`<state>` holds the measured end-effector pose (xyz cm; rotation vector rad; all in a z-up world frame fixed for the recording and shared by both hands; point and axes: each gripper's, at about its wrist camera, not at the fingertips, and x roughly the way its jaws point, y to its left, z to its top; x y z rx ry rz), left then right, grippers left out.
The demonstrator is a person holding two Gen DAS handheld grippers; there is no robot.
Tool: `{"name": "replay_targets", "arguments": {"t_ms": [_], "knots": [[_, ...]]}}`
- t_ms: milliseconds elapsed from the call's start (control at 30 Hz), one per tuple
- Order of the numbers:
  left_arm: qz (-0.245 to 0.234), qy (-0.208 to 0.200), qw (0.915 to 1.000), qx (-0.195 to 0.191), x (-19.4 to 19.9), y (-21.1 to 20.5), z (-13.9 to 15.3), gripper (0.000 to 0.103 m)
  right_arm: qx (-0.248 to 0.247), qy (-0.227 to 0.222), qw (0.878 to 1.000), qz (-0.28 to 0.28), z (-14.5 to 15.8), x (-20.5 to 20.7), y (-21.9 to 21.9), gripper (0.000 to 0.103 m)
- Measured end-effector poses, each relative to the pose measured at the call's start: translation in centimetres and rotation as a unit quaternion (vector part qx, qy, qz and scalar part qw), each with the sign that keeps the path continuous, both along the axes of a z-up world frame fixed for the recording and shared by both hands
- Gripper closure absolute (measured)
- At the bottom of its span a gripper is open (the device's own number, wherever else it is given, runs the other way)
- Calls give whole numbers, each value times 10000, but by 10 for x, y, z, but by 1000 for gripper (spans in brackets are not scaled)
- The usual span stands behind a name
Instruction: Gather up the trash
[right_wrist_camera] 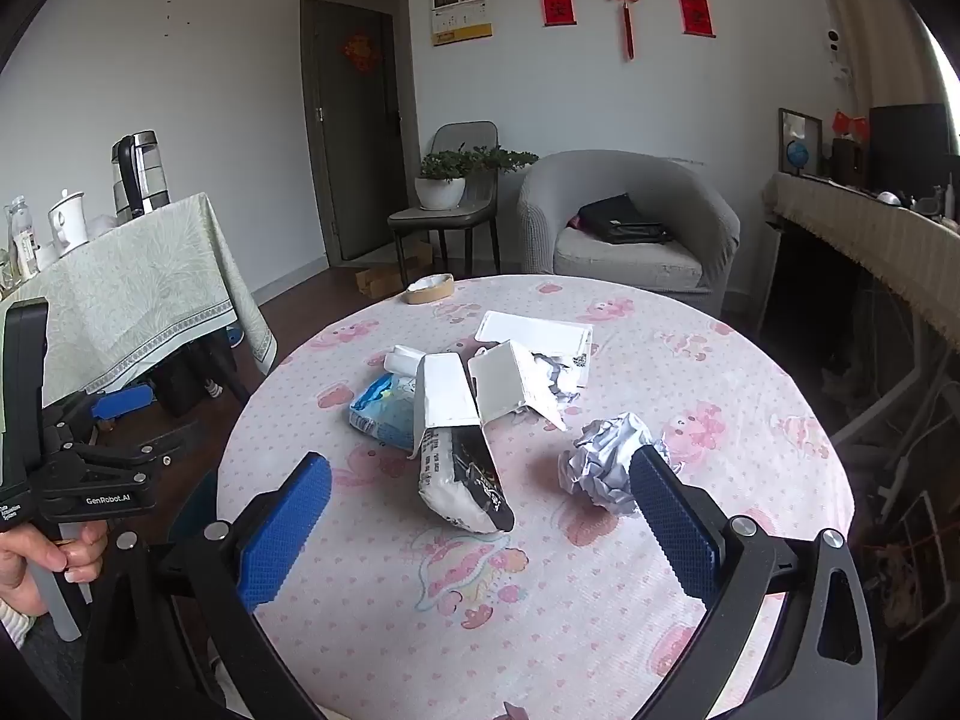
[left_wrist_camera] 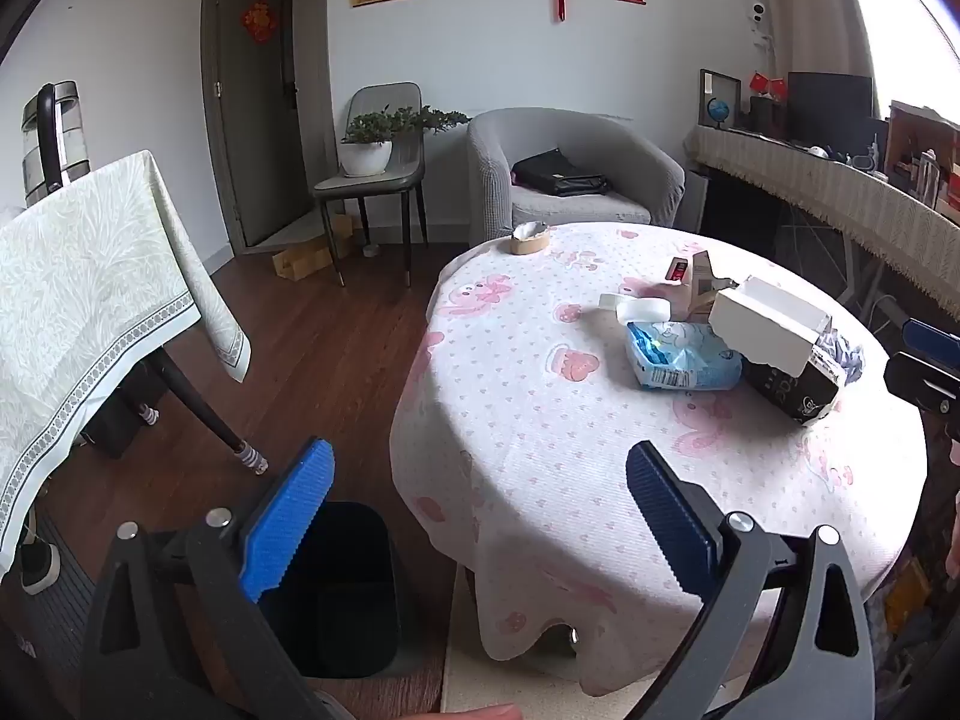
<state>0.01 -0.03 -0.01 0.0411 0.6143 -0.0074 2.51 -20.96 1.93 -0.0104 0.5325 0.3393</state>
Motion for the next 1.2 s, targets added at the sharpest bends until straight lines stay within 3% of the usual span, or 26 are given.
{"name": "replay_targets", "arguments": {"t_ms": [1200], "knots": [[18,-38,10000,-18,-5,-5,5,3,78,103,9999,20,-4,4,2,3]]}}
